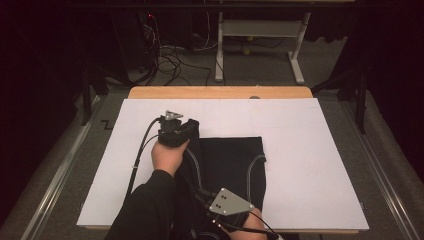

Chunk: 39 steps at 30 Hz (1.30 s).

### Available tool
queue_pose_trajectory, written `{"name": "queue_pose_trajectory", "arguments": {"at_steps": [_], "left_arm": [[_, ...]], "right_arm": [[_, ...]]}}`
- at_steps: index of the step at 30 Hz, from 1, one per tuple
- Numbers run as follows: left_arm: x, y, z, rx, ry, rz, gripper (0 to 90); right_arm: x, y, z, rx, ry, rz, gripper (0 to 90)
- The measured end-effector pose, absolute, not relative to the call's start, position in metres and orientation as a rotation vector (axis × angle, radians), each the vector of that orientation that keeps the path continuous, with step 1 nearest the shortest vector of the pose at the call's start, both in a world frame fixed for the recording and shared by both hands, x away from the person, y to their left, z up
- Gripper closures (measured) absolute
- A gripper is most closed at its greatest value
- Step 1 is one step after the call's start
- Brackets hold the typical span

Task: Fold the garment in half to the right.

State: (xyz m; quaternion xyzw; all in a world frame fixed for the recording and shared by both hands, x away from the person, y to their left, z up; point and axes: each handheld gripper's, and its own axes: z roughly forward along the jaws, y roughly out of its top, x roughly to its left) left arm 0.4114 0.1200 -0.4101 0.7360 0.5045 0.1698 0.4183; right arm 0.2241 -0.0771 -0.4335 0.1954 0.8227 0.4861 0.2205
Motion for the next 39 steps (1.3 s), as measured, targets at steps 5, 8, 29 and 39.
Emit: {"name": "queue_pose_trajectory", "arguments": {"at_steps": [5, 8, 29, 39], "left_arm": [[0.412, 0.101, -0.409, 1.872, 1.241, 0.423, 73.0], [0.412, 0.090, -0.408, 1.884, 1.230, 0.420, 73.0], [0.413, 0.040, -0.410, 1.938, 1.189, 0.387, 72.7], [0.415, 0.027, -0.417, 1.958, 1.176, 0.352, 72.6]], "right_arm": [[0.221, -0.093, -0.434, 0.564, 2.256, 1.343, 79.8], [0.218, -0.103, -0.436, 0.573, 2.248, 1.332, 79.8], [0.208, -0.151, -0.444, 0.662, 2.228, 1.285, 79.5], [0.206, -0.167, -0.450, 0.702, 2.240, 1.247, 79.3]]}}
